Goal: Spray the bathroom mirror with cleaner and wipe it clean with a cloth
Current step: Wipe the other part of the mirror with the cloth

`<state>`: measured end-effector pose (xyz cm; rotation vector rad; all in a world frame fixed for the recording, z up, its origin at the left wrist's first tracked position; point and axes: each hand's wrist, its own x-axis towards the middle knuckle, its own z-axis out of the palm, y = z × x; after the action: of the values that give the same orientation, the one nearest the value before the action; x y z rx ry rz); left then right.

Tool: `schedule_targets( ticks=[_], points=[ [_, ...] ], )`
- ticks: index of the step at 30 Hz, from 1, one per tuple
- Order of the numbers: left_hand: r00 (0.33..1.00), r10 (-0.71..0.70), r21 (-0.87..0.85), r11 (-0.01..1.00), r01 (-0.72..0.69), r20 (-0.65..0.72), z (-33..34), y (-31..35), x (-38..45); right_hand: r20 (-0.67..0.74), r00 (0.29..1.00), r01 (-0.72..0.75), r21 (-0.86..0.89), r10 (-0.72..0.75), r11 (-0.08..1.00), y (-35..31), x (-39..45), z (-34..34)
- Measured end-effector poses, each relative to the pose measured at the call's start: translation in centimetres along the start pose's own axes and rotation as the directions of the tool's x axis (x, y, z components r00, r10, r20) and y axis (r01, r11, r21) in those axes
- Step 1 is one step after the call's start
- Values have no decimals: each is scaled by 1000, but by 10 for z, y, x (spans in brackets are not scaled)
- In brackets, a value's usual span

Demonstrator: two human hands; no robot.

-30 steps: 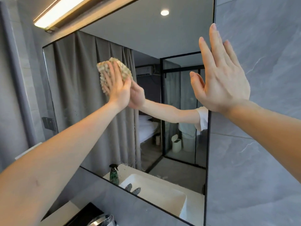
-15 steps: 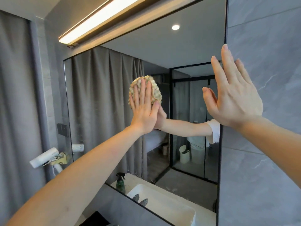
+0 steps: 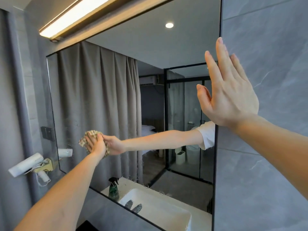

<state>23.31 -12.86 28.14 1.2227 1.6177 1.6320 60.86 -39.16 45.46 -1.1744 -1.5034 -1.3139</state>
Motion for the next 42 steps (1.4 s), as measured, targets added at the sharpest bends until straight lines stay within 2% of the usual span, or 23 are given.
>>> schedule_targets(
  ticks=[4,8,10,12,14,15,18,19,21,25,26,28,32,34,36,38,42],
  points=[
    [995,-95,-27,995,95,10,9,-30,-25,-1,1000,1,8,0,1000,-2,0,0],
    [992,-129,-65,990,129,12,18,-16,-47,5,1000,4,7,-4,1000,-2,0,-2],
    [998,-33,-53,998,35,49,22,5,-62,8,1000,2,7,-2,1000,-3,0,-2],
    [984,156,-2,988,-156,92,25,31,-79,11,1000,1,7,-1,1000,-3,0,-3],
    [918,370,51,924,-380,143,28,64,-97,19,1000,1,8,-2,1000,-3,0,-4],
    [863,475,89,865,-493,171,31,81,-108,23,1000,1,10,-1,1000,-3,1,-4],
    [640,726,174,617,-768,250,51,129,-151,20,1000,-1,16,1,1000,-3,1,-4],
    [575,780,196,541,-818,247,59,139,-165,18,1000,1,17,-1,1000,-3,1,-4],
    [486,852,250,437,-864,192,72,145,-176,14,1000,4,19,-4,1000,-2,0,-3],
    [411,898,255,365,-895,157,72,130,-156,11,1000,8,17,-8,1000,-2,0,-1],
    [413,900,252,371,-894,140,70,126,-150,15,1000,8,16,-8,1000,-2,0,-2],
    [474,873,256,434,-864,120,64,119,-136,20,1000,3,13,-3,1000,-2,0,-3],
    [697,714,217,672,-708,68,38,97,-86,16,1000,-2,3,2,1000,-2,-1,-3],
    [824,565,143,813,-564,41,26,82,-54,19,1000,0,-6,0,1000,-2,0,-3],
    [924,383,88,920,-383,18,18,61,-28,19,1000,1,-8,0,1000,-2,1,-4],
    [976,218,47,975,-218,8,13,35,-15,18,1000,-1,-11,1,1000,-2,1,-4],
    [1000,-8,-10,1000,9,20,14,-20,-30,12,1000,5,-11,-4,1000,-3,1,-3]
  ],
)
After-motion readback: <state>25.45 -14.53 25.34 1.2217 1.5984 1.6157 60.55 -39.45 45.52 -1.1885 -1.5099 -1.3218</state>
